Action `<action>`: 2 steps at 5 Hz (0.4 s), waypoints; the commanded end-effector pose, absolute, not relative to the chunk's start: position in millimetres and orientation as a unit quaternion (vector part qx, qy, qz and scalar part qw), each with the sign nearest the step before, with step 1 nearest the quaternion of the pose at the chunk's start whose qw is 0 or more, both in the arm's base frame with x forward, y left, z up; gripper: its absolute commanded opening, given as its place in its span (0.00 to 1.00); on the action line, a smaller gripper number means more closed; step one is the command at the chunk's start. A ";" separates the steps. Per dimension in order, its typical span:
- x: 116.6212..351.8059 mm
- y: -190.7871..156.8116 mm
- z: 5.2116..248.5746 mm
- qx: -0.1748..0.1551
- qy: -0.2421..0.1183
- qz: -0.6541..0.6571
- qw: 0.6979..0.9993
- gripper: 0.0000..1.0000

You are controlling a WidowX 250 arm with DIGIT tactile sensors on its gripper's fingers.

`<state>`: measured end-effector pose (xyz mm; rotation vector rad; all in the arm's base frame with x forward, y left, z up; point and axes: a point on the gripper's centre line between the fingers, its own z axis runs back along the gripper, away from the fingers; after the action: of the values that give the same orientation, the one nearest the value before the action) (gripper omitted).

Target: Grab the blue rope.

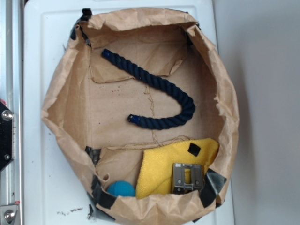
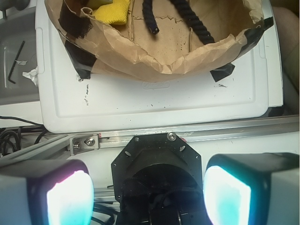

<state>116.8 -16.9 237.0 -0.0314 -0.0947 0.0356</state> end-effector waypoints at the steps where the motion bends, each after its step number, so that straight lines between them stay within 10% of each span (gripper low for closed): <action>1: 116.8 -16.9 237.0 -0.016 -0.047 0.018 0.999 1.00; 2: 166.8 -8.8 241.7 -0.064 -0.056 0.004 0.996 1.00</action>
<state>163.5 -12.7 232.9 -0.1277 -0.0759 -0.0040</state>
